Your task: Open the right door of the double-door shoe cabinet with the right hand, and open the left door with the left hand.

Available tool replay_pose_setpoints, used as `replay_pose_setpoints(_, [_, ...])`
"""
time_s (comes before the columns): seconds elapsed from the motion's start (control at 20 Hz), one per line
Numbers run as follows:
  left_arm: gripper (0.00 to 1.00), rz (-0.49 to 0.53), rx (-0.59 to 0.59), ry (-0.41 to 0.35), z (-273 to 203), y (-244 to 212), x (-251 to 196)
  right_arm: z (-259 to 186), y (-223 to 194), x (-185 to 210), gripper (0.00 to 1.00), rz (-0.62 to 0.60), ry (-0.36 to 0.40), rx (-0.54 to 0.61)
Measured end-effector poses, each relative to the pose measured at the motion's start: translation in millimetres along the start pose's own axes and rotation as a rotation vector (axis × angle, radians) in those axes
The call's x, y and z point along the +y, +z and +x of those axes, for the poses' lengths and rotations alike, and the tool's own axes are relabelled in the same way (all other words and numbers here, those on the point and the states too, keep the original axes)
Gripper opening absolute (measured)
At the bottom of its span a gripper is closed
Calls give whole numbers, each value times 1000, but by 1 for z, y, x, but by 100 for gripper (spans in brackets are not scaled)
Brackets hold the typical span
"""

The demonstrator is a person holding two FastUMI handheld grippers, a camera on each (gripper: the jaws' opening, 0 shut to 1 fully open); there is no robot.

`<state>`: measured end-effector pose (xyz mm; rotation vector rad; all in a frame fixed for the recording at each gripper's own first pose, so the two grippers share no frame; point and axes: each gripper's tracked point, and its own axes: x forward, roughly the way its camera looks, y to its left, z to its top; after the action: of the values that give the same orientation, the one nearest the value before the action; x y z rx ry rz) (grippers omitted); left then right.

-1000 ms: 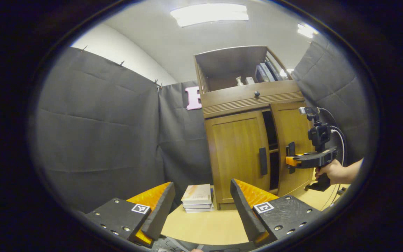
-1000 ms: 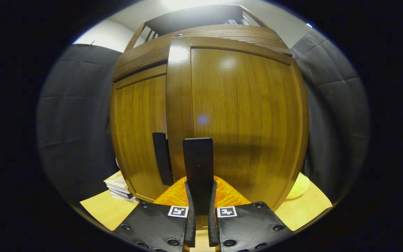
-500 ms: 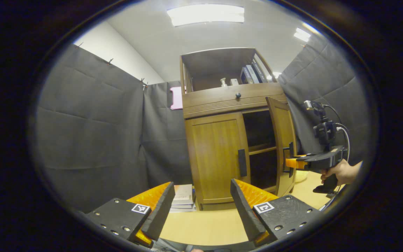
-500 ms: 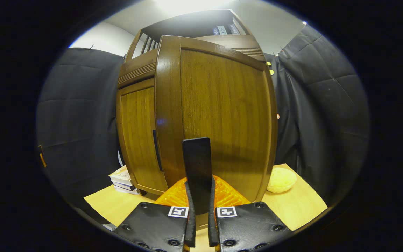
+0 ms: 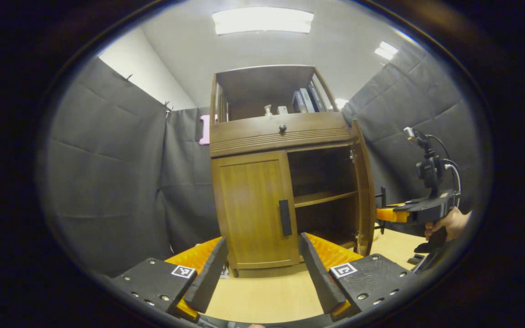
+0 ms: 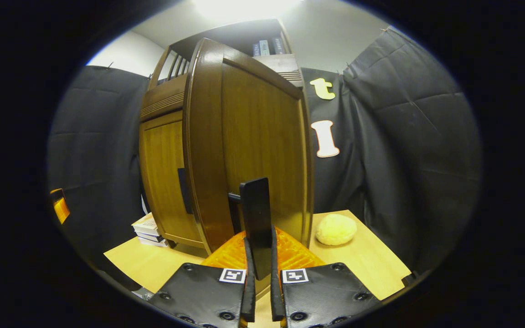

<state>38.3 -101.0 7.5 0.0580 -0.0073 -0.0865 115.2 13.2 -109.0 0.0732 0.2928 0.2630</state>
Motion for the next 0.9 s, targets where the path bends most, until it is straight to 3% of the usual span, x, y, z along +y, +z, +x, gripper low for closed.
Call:
replay_pose_setpoints(0.45, [92,-22,8,-45,17,-2,-25,-14,0,-47,14,7,-35,3])
replay_pose_setpoints(0.65, [92,-30,10,-55,23,-3,-29,-18,4,-78,14,1,-105,3])
replay_pose_setpoints(0.85, [92,-44,19,-56,32,-7,-28,-21,6,-98,0,1,-134,6])
replay_pose_setpoints(0.9, [92,-47,24,-57,36,-8,-28,-22,7,-99,5,-8,-138,5])
